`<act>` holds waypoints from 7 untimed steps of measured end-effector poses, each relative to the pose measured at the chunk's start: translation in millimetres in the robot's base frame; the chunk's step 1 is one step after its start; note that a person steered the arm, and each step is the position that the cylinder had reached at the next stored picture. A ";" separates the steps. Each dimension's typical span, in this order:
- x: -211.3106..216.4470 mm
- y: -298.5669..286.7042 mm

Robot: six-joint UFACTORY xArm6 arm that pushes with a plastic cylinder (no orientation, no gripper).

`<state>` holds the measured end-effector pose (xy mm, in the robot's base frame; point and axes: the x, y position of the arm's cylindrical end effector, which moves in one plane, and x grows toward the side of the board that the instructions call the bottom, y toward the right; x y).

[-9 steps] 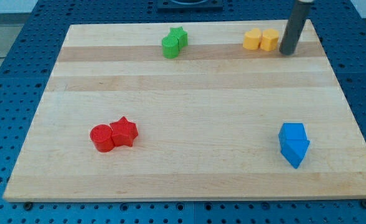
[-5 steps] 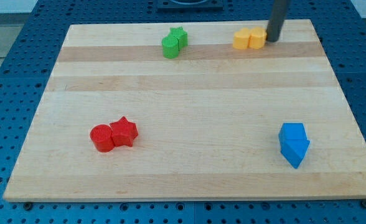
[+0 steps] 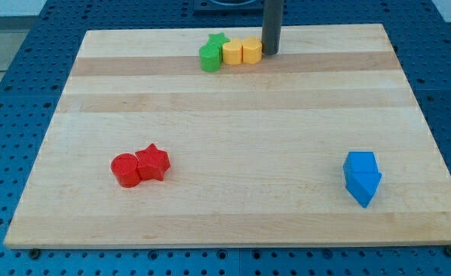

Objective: Push the yellow blocks into the green blocks

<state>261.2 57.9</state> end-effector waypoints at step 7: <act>291.0 -46.0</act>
